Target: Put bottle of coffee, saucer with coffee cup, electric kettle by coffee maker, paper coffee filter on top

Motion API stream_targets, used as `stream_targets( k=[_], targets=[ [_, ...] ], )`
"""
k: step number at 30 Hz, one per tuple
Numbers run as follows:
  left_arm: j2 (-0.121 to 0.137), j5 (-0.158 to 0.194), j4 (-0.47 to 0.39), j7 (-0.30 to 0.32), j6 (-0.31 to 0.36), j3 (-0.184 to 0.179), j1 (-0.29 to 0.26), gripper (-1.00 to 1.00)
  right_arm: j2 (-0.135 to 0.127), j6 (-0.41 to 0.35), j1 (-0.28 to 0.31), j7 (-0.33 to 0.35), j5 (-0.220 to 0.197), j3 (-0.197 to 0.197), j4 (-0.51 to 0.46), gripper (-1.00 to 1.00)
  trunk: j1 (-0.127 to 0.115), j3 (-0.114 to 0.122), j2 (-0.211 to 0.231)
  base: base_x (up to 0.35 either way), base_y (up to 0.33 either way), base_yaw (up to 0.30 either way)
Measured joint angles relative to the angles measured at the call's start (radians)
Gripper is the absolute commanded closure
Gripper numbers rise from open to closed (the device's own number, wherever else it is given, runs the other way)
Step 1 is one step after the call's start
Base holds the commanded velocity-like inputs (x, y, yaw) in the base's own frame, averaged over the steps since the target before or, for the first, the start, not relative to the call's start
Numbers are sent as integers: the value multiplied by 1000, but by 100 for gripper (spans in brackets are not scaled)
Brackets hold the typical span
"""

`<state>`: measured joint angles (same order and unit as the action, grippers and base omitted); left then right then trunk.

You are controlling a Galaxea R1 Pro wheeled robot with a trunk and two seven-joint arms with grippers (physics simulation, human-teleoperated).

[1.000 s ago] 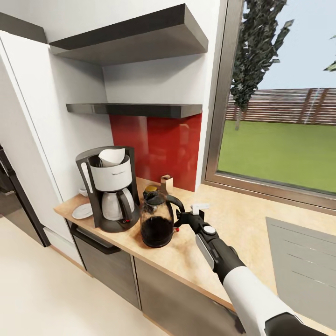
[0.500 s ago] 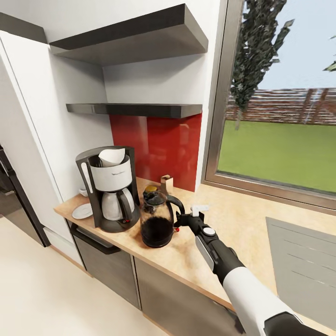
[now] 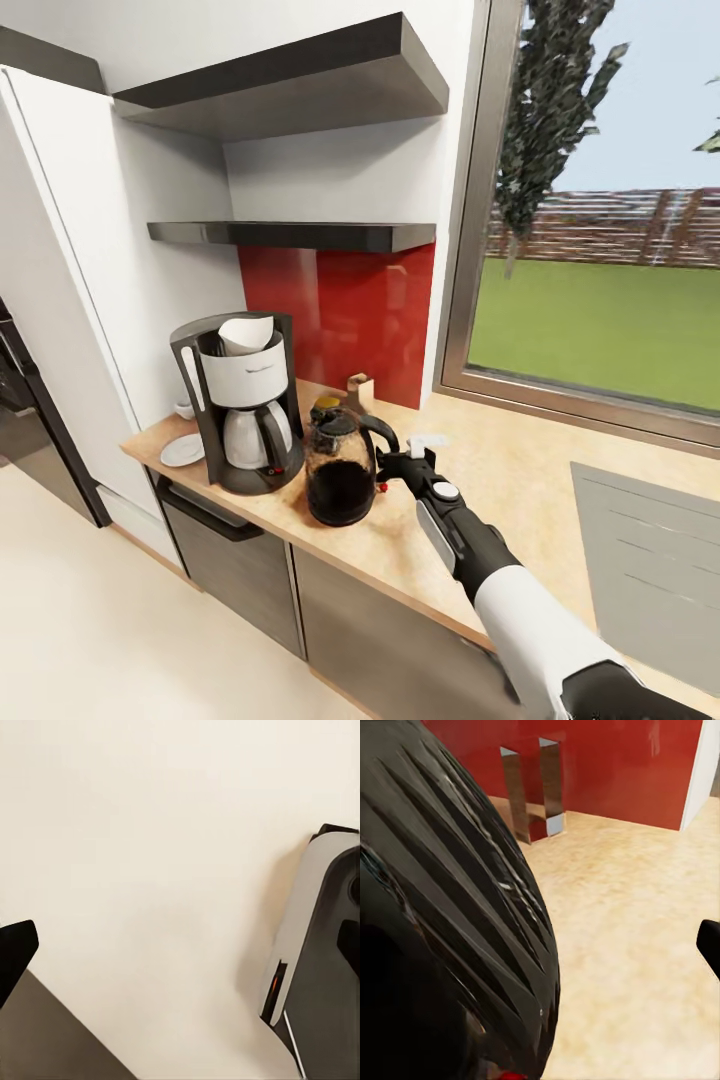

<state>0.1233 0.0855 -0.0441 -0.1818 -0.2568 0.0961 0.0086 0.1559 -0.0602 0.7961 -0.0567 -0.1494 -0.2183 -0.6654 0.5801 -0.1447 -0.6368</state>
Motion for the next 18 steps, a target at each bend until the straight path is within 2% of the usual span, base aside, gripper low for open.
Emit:
stream_targets(
  k=[7,18],
  targets=[
    [2,0,1,0,0,0,0,-100,-14,3,2,1,-4,-2,-5,-100,0,0,0,0,0,0],
    [3,0,2,0,0,0,0,-100,-16,3,2,1,-3,-2,-1,-100,0,0,0,0,0,0]
  ],
)
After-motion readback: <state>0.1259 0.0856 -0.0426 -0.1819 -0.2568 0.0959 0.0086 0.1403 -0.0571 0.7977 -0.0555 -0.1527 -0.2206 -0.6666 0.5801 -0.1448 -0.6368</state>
